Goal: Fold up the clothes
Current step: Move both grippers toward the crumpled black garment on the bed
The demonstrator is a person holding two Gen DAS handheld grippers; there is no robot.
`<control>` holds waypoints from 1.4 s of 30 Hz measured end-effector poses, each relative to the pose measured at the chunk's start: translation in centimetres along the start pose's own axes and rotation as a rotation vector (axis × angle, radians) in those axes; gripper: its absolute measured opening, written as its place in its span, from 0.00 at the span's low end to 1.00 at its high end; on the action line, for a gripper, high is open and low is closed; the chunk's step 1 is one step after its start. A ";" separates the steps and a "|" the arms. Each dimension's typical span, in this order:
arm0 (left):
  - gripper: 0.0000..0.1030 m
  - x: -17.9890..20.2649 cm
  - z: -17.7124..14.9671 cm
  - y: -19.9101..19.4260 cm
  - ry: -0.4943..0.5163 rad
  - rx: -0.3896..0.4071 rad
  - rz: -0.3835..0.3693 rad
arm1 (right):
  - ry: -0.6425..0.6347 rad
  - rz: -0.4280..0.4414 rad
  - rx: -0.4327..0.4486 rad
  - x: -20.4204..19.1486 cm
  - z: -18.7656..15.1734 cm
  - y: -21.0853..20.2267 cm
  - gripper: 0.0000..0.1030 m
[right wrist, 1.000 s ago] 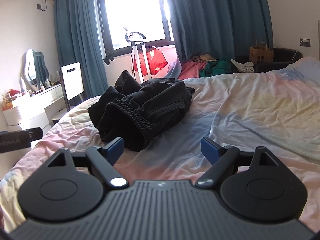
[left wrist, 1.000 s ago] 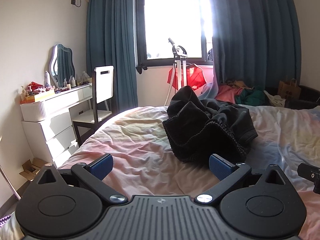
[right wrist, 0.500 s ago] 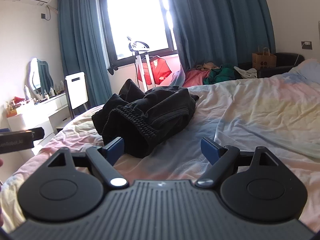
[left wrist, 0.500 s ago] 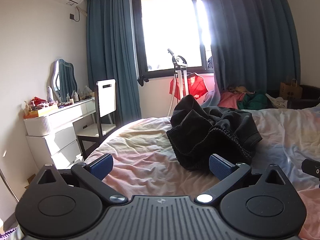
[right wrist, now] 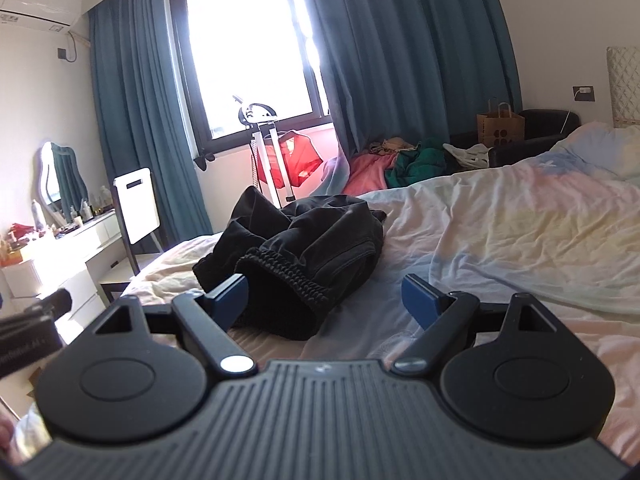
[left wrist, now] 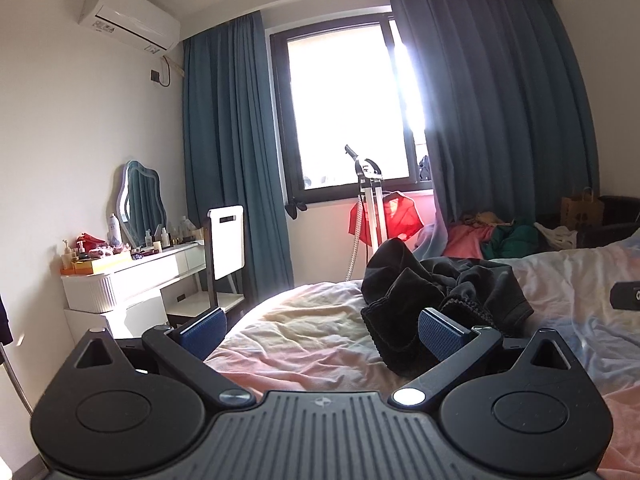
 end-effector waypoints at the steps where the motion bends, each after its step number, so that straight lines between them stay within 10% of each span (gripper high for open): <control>1: 1.00 -0.5 0.0 0.1 -0.015 -0.019 -0.004 | -0.004 -0.005 0.004 -0.5 0.4 0.1 0.83; 10: 1.00 -4.2 -1.2 0.3 -0.081 -0.096 0.000 | -0.084 0.022 0.029 -4.0 1.5 0.3 0.83; 27: 1.00 0.0 -2.1 1.6 -0.064 -0.098 -0.062 | -0.048 0.035 0.015 1.4 -2.8 1.8 0.83; 42: 1.00 2.8 1.4 7.8 -0.162 -0.292 -0.064 | 0.079 0.038 -0.054 6.8 -5.1 5.6 0.83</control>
Point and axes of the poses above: each gripper's, at about its wrist camera, not at the fingertips, and y roughly the way its jaws point, x to its right, z to its top, the point moved 4 cm from there along y, roughly the way its jaws point, and after that the axes turned 12 degrees about z, right-handed, at the moved point
